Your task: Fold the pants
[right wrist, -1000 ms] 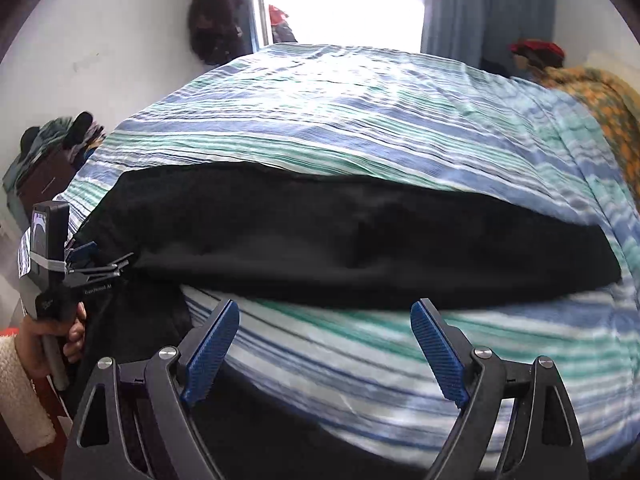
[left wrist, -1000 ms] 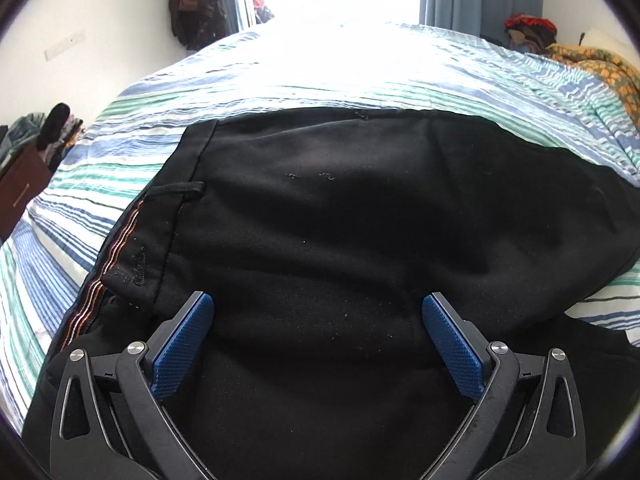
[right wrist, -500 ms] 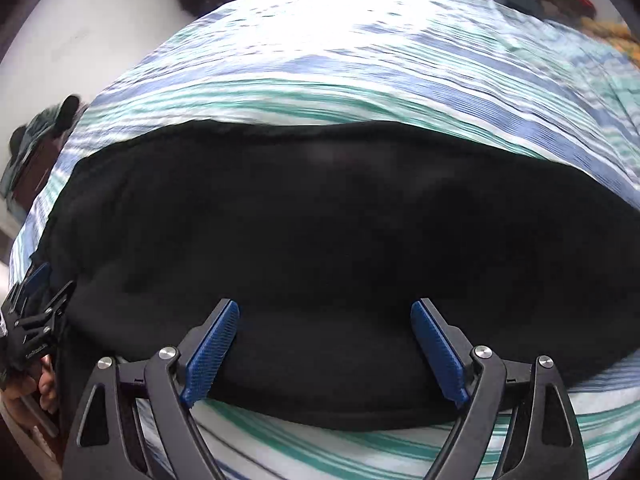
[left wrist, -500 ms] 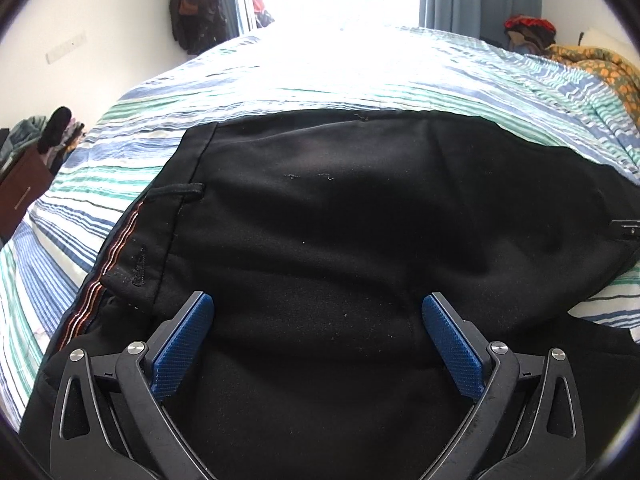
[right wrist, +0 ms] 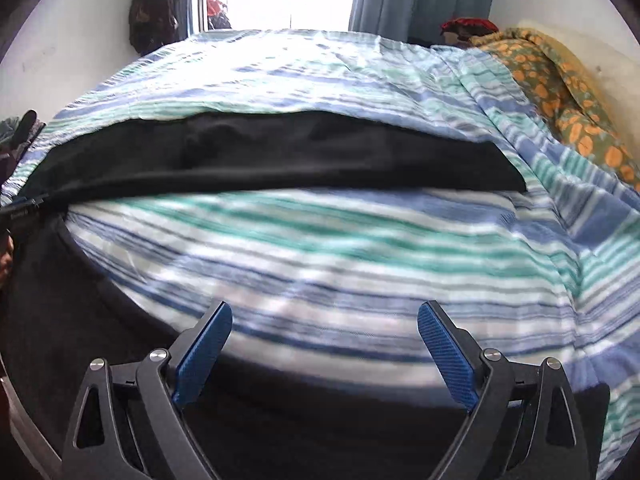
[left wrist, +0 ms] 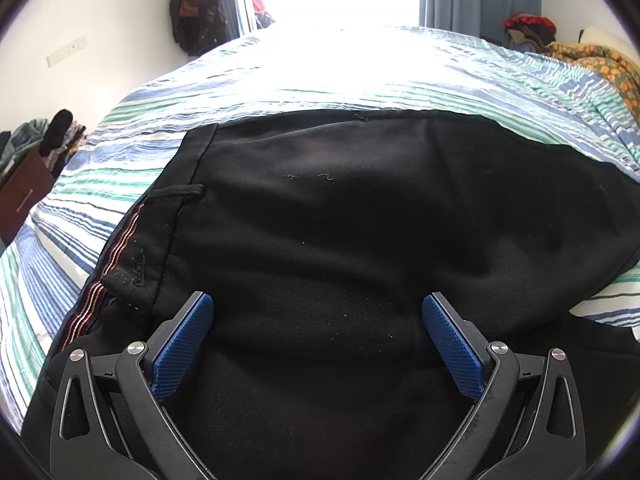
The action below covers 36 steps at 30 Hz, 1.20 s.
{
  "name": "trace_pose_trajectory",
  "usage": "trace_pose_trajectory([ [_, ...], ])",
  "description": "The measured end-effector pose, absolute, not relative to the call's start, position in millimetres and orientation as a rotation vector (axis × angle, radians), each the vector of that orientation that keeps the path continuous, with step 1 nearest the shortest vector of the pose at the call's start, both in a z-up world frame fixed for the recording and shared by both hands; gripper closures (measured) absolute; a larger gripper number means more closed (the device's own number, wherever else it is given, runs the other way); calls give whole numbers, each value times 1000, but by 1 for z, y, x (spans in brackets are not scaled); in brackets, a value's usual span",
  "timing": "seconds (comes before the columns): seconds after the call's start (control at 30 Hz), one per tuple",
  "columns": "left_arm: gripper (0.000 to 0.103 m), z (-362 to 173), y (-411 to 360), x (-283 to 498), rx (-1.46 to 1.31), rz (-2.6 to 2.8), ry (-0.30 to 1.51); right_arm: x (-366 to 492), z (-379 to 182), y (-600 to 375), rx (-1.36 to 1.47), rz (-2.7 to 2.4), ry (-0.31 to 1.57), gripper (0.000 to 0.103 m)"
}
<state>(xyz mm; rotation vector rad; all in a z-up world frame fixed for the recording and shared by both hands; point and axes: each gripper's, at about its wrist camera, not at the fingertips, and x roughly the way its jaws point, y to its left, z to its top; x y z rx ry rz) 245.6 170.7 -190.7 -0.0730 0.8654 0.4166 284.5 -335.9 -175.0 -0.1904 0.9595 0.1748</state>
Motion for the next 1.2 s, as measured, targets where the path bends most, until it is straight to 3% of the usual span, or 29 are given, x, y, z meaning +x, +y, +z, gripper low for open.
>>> trace_pose_trajectory([
  [0.2,0,-190,170,247,-65,422,869,300,-173,-405,-130,106,924,9],
  [0.27,0,-190,170,247,-61,424,873,317,-189,-411,-151,97,950,0],
  [0.33,0,-190,169,248,-56,430,877,330,-217,-419,-95,126,1024,0],
  [1.2,0,-192,165,252,-15,469,885,331,-214,-421,-82,134,998,0],
])
